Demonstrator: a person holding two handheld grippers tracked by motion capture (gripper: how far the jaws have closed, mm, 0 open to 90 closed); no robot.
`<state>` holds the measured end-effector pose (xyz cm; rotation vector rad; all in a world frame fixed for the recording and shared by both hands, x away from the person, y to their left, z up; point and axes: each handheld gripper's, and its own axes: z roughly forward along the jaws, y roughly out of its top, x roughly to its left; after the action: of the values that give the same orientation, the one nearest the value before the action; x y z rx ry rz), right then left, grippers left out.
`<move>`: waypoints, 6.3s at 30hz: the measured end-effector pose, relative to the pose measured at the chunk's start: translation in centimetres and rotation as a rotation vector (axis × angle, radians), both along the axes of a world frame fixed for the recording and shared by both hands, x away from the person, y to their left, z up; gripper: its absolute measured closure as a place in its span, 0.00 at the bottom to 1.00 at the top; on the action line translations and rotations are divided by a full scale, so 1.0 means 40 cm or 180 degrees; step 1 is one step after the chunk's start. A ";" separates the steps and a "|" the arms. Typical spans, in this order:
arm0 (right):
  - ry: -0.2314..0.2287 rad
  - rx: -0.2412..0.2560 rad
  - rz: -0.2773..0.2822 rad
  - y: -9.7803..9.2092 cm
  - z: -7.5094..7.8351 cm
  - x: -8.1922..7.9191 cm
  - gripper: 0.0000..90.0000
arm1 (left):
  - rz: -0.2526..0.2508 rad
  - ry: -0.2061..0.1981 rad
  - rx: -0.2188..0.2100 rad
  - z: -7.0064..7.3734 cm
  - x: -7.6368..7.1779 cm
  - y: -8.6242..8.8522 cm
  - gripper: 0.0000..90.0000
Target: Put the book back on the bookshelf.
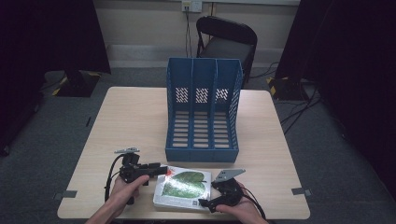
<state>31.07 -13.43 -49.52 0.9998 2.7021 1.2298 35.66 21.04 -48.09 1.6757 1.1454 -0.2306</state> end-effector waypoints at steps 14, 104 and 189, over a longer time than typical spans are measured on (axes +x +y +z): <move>0.0031 0.0027 0.0012 0.000 0.000 0.002 0.14 | -0.0039 0.0020 -0.0269 0.010 -0.001 0.017 0.48; 0.0204 0.0755 -0.0014 -0.051 0.027 0.031 0.42 | -0.1620 -0.1005 0.0498 0.044 -0.088 -0.153 0.79; -0.0611 0.0620 0.0437 -0.013 0.083 -0.031 0.81 | -0.1078 -0.0874 0.0975 0.028 -0.046 -0.082 0.56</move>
<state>29.82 -13.94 -46.20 0.6764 2.5782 1.5499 33.81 17.77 -46.97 2.0975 0.7133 -0.0321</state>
